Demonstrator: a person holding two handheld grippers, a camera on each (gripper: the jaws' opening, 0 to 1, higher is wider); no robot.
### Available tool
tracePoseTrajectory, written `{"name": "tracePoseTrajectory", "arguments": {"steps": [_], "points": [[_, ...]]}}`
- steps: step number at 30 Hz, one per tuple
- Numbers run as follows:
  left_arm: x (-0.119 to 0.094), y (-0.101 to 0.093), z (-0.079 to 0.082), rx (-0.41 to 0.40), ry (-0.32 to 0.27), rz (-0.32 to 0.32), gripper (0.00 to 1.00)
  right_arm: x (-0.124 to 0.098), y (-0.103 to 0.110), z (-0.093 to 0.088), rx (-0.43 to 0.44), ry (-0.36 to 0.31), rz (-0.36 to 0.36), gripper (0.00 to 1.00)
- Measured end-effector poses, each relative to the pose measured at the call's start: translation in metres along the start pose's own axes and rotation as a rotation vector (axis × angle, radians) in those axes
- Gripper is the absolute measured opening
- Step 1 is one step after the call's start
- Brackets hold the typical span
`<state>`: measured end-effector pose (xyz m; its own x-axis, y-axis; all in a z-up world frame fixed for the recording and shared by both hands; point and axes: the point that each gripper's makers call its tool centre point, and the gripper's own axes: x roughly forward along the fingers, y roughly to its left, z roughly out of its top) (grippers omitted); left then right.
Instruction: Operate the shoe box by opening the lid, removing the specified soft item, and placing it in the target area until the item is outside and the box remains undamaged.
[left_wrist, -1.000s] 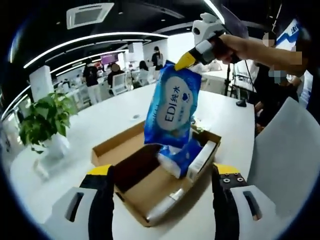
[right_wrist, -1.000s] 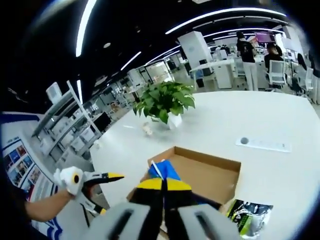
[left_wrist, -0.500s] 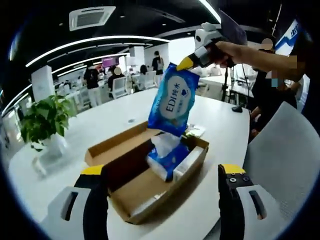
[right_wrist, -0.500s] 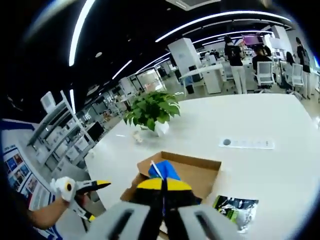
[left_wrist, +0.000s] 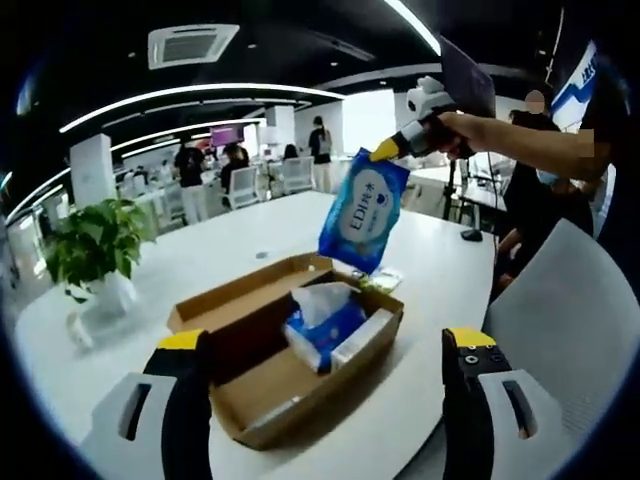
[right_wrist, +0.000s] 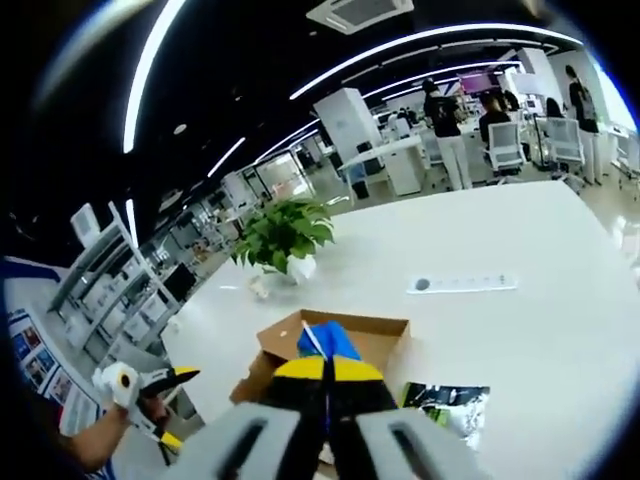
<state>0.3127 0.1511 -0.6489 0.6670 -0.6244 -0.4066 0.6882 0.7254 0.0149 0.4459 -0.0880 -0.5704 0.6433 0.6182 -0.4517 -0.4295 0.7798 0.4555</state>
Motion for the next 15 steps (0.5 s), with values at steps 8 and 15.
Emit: {"name": "tracePoseTrajectory", "arguments": {"steps": [8, 15], "points": [[-0.005, -0.011, -0.001, -0.001, -0.024, 0.004, 1.0, -0.007, -0.028, -0.01, 0.021, -0.005, -0.047, 0.0], [-0.011, -0.018, 0.002, 0.005, -0.043, 0.015, 1.0, 0.001, -0.052, -0.025, 0.053, 0.002, -0.083, 0.0]]}}
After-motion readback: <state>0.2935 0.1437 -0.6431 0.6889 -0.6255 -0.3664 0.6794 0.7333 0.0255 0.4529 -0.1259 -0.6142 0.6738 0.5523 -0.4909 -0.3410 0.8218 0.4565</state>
